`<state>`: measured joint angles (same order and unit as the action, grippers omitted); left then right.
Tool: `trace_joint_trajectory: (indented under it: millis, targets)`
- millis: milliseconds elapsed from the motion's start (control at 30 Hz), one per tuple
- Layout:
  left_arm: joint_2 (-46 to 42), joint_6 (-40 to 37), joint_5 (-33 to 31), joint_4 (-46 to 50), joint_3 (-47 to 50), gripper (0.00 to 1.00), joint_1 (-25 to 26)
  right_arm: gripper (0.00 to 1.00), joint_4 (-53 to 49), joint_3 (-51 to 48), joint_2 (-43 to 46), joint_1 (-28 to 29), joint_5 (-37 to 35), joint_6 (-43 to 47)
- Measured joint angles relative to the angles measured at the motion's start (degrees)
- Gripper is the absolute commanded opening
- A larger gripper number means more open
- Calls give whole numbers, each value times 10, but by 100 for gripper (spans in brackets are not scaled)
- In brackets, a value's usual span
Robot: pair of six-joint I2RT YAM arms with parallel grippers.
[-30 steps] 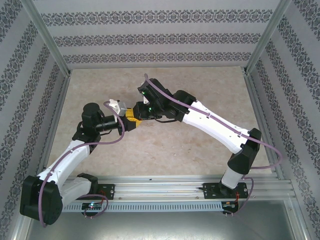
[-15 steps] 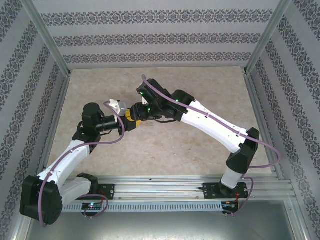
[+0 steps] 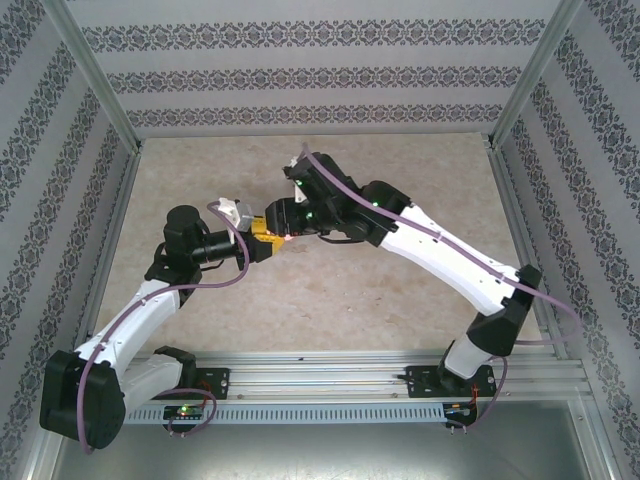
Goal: Insert the wireless bluetooth earbuds into the charging case
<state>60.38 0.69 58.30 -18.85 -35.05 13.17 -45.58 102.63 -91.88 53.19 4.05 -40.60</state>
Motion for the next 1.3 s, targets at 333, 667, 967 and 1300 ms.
trace_joint_trajectory:
  millis: [333,667,967,1300]
  targets:
    - [19,61,-3,-4,0,30,-30,43,24,-96,86,-76,0,-13]
    - [17,97,-5,-5,5,29,-69,40,43,-204,56,-137,22,-21]
    - [-25,61,-26,57,10,29,-71,36,107,-195,-109,-137,65,-7]
    - [-44,11,-52,132,9,30,-73,33,87,-30,-287,-137,89,47]
